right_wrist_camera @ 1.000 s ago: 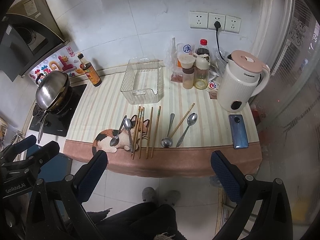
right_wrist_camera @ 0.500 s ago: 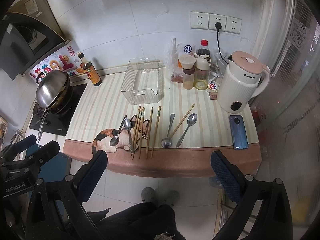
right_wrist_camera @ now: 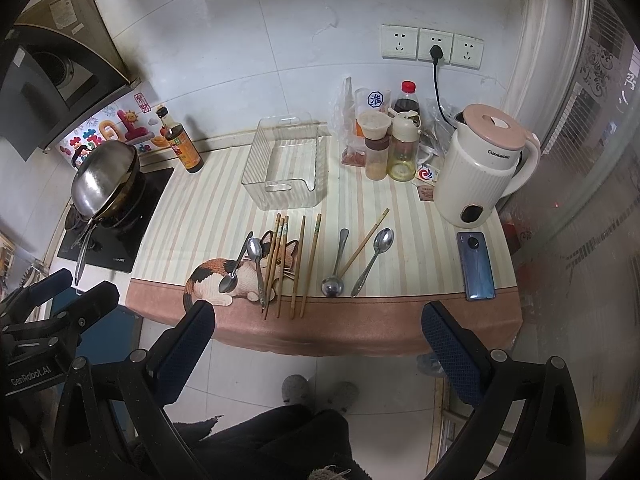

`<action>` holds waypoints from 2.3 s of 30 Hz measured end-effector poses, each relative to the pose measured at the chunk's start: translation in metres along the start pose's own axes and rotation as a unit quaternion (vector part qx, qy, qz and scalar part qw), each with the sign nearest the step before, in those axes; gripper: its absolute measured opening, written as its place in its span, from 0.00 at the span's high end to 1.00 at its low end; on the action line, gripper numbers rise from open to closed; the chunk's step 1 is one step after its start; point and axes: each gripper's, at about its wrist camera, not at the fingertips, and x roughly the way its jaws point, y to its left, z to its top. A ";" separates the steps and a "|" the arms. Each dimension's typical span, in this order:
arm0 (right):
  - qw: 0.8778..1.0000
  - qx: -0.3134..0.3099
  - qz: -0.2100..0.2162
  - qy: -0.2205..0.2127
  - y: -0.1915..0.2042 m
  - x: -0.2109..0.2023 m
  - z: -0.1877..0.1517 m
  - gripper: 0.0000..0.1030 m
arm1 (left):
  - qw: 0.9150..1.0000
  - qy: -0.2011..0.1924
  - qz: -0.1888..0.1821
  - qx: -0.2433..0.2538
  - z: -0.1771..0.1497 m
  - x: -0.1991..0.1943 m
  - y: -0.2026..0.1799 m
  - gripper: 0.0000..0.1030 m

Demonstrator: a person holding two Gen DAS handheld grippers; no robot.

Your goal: Organize utensils

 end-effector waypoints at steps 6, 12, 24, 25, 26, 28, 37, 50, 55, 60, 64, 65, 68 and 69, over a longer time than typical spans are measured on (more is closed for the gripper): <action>1.000 0.000 0.000 0.000 0.000 -0.001 0.001 0.00 | 1.000 0.000 0.000 0.000 0.000 0.000 0.000 0.00; 1.000 -0.001 0.000 0.000 0.001 0.000 0.001 0.00 | 1.000 0.000 0.000 0.000 -0.001 0.000 0.000 0.00; 0.999 0.026 -0.031 -0.016 -0.007 0.016 0.013 0.00 | 0.994 -0.056 0.092 0.014 0.015 0.010 0.003 0.00; 0.999 0.032 -0.035 -0.017 -0.010 0.024 0.021 0.00 | 0.989 -0.071 0.128 0.020 0.020 0.019 0.005 0.00; 0.998 0.037 -0.037 -0.019 -0.012 0.035 0.025 0.00 | 0.986 -0.076 0.145 0.023 0.023 0.027 0.006 0.00; 0.998 0.044 -0.049 -0.019 -0.015 0.056 0.030 0.00 | 0.982 -0.068 0.175 0.029 0.029 0.052 0.009 0.00; 0.994 0.057 -0.038 0.087 -0.030 0.213 0.038 0.52 | 0.985 0.070 0.159 0.022 0.035 0.204 0.023 0.01; 0.977 0.108 -0.043 0.180 -0.054 0.343 0.019 0.69 | 0.967 0.250 0.035 0.013 0.020 0.377 -0.002 0.72; 0.974 0.115 -0.047 0.189 -0.060 0.350 0.016 0.69 | 0.966 0.253 0.039 0.022 0.014 0.387 -0.012 0.85; 0.972 0.117 -0.042 0.199 -0.057 0.359 0.021 0.69 | 0.970 0.243 0.017 0.009 0.016 0.379 -0.007 0.90; 0.971 0.117 -0.021 0.206 -0.048 0.369 0.027 0.69 | 0.969 0.247 -0.006 -0.030 0.017 0.369 0.016 0.90; 0.970 0.119 -0.010 0.213 -0.045 0.376 0.029 0.69 | 0.967 0.250 -0.024 -0.049 0.018 0.367 0.023 0.90; 0.966 0.123 0.006 0.226 -0.036 0.394 0.031 0.69 | 0.958 0.255 -0.077 -0.102 0.021 0.364 0.041 0.88; 0.966 0.122 0.008 0.230 -0.034 0.399 0.032 0.69 | 0.956 0.257 -0.089 -0.112 0.022 0.362 0.046 0.88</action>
